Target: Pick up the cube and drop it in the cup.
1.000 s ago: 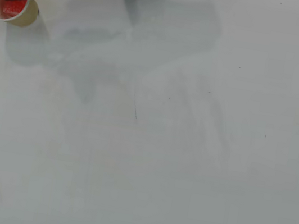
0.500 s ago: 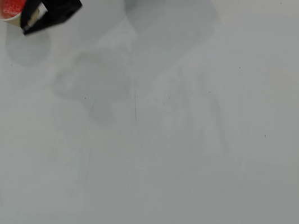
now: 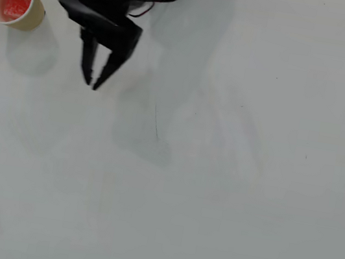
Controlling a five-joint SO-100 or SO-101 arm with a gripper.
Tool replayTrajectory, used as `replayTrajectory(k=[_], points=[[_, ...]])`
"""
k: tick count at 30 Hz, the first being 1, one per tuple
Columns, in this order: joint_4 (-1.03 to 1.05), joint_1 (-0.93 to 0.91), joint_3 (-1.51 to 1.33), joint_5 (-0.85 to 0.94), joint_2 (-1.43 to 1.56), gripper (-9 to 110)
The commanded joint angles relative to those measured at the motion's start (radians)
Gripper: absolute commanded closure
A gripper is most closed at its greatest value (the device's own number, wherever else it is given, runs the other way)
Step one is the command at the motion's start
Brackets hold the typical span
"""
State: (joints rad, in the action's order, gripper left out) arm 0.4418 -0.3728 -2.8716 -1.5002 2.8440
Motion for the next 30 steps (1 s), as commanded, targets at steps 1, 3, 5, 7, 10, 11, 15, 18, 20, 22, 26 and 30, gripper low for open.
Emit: replayTrajectory(k=[1, 3, 5, 7, 10, 11, 15, 18, 20, 22, 26, 30], points=[[0.048, 0.072, -0.018, 0.003, 0.123, 102], [0.083, 0.101, -0.057, 0.005, 0.170, 102], [0.138, 0.129, -0.087, 0.005, 0.212, 102], [0.181, 0.149, -0.114, 0.005, 0.236, 102], [0.255, 0.175, -0.144, 0.005, 0.276, 102], [0.282, 0.183, -0.156, 0.008, 0.290, 102], [0.405, 0.193, -0.181, 0.008, 0.291, 102], [0.511, 0.204, -0.195, 0.008, 0.291, 102], [0.563, 0.212, -0.216, 0.008, 0.291, 102], [0.606, 0.215, -0.233, 0.008, 0.291, 102], [0.683, 0.227, -0.250, 0.009, 0.291, 102], [0.719, 0.233, -0.250, 0.002, 0.291, 102]])
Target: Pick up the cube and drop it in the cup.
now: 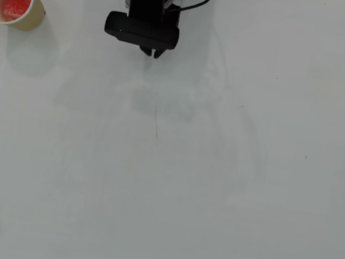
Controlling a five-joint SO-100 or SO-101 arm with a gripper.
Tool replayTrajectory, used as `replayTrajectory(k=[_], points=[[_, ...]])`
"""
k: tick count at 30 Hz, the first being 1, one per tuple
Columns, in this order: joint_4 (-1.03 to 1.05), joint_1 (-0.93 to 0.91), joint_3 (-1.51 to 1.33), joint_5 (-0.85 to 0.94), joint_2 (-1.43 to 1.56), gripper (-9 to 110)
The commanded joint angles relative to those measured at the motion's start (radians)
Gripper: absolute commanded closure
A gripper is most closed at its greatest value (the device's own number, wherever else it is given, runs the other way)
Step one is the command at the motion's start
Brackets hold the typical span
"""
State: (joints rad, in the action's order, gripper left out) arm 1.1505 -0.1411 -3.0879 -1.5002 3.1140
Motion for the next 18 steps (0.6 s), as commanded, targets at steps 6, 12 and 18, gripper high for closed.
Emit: replayTrajectory(k=[6, 12, 18], points=[[0.011, 0.002, -0.034, -0.002, 0.021, 102], [0.009, 0.018, -0.034, -0.002, 0.021, 102], [0.012, 0.055, -0.034, -0.002, 0.021, 102]])
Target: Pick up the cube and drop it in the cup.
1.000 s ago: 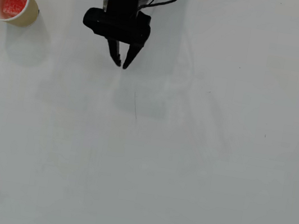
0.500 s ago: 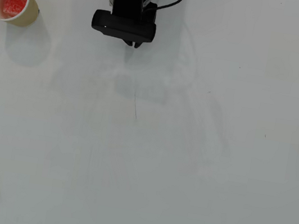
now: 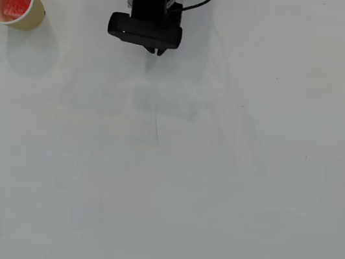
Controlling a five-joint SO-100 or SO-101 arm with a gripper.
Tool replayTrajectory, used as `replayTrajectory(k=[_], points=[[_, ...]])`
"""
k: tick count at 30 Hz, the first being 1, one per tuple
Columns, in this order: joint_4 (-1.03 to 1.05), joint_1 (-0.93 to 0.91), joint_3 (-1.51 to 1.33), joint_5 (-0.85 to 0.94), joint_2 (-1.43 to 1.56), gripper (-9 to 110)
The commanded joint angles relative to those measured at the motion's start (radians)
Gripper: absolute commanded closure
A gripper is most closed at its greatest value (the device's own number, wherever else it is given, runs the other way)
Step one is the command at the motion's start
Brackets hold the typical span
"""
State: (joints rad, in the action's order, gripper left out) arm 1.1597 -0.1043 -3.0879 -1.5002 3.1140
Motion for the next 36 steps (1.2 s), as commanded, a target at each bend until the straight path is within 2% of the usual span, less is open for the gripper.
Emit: replayTrajectory(k=[1, 19, 25, 36], points=[[0.003, 0.025, -0.034, -0.002, 0.021, 102], [0.021, 0.094, -0.034, 0.005, 0.021, 102], [0.015, -0.012, -0.034, -0.002, 0.021, 101], [0.011, -0.025, -0.034, -0.002, 0.021, 101]])
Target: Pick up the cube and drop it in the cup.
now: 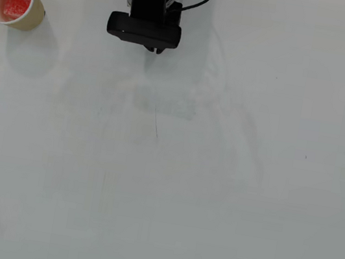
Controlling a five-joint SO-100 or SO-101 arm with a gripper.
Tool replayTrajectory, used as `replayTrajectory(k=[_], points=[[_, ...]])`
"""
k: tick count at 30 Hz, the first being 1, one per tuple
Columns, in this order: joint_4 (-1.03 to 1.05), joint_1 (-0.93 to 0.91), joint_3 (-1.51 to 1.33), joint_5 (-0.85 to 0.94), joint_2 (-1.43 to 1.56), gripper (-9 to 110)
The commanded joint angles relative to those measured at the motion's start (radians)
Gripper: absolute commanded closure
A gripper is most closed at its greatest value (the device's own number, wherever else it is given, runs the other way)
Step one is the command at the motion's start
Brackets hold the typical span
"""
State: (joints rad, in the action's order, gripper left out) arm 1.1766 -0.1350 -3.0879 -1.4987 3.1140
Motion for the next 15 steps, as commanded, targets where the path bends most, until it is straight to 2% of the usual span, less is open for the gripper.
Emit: replayTrajectory(k=[1, 15], points=[[-0.006, 0.008, -0.034, -0.003, 0.021, 101], [-0.009, 0.018, -0.034, -0.003, 0.021, 101]])
